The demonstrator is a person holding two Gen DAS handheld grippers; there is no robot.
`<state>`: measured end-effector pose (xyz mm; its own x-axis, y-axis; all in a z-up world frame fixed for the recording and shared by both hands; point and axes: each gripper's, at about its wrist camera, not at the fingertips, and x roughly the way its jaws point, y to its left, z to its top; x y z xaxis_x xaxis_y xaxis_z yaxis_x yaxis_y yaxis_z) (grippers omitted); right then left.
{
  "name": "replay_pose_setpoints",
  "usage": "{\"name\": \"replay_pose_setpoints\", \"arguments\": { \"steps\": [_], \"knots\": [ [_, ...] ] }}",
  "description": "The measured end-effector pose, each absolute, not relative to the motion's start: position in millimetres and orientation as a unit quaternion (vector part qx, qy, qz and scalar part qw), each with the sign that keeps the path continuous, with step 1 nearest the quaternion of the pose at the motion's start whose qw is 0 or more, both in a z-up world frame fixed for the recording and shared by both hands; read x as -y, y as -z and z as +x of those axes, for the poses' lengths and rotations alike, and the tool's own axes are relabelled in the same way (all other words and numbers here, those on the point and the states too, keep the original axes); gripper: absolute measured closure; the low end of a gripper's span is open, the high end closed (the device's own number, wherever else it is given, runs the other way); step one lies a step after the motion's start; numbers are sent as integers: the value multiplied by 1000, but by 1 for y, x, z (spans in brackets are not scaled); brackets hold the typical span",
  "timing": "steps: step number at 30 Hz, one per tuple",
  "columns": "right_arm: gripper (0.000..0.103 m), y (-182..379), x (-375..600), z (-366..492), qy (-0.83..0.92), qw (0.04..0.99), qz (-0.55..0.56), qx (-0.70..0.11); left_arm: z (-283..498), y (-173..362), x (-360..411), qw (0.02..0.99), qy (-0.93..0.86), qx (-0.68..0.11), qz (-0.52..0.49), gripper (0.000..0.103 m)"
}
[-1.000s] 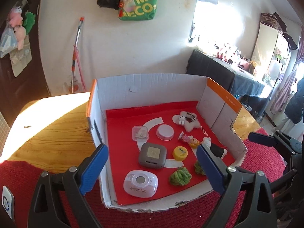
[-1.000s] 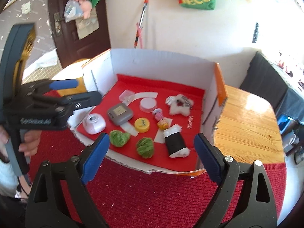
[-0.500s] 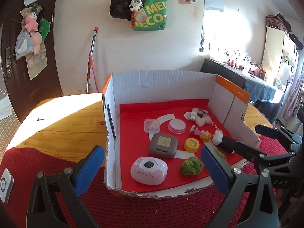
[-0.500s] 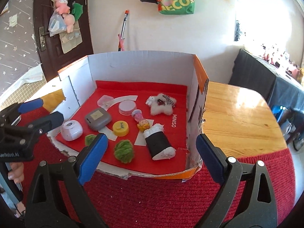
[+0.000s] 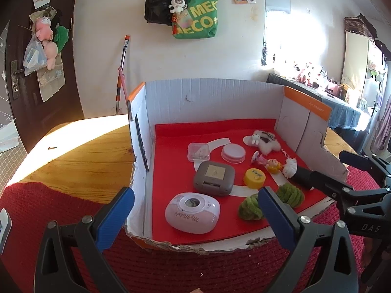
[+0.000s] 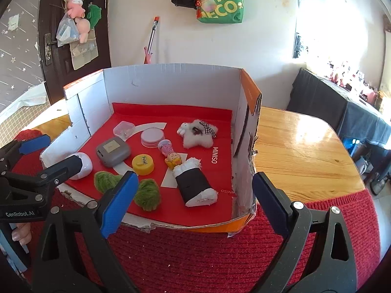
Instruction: Organize objects
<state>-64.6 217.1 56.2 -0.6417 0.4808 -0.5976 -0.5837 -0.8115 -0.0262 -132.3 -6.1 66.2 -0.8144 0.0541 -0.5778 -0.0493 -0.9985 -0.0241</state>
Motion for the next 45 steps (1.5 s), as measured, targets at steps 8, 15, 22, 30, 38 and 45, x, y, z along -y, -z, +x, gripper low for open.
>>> {"name": "replay_pose_setpoints", "arguments": {
  "steps": [8,15,22,30,38,45],
  "knots": [
    [8,-55,-213,-63,-903,299,-297,-80,-132,-66,8,21,-954,10,-298,0],
    [8,-54,-212,-63,-903,302,-295,-76,-132,-66,8,21,-954,10,-299,0],
    [6,-54,-212,-64,-903,302,-296,-74,-132,-66,8,20,-954,10,-298,0],
    [6,-53,-212,-65,-903,303,-296,-75,-132,-65,9,20,-954,12,-297,0],
    [4,-52,-212,-65,-902,304,-298,-73,-130,-66,9,20,-955,12,-297,0],
    [4,-52,-215,-63,-901,305,-295,-83,-130,-67,9,21,-955,13,-297,0]
  ]
}}
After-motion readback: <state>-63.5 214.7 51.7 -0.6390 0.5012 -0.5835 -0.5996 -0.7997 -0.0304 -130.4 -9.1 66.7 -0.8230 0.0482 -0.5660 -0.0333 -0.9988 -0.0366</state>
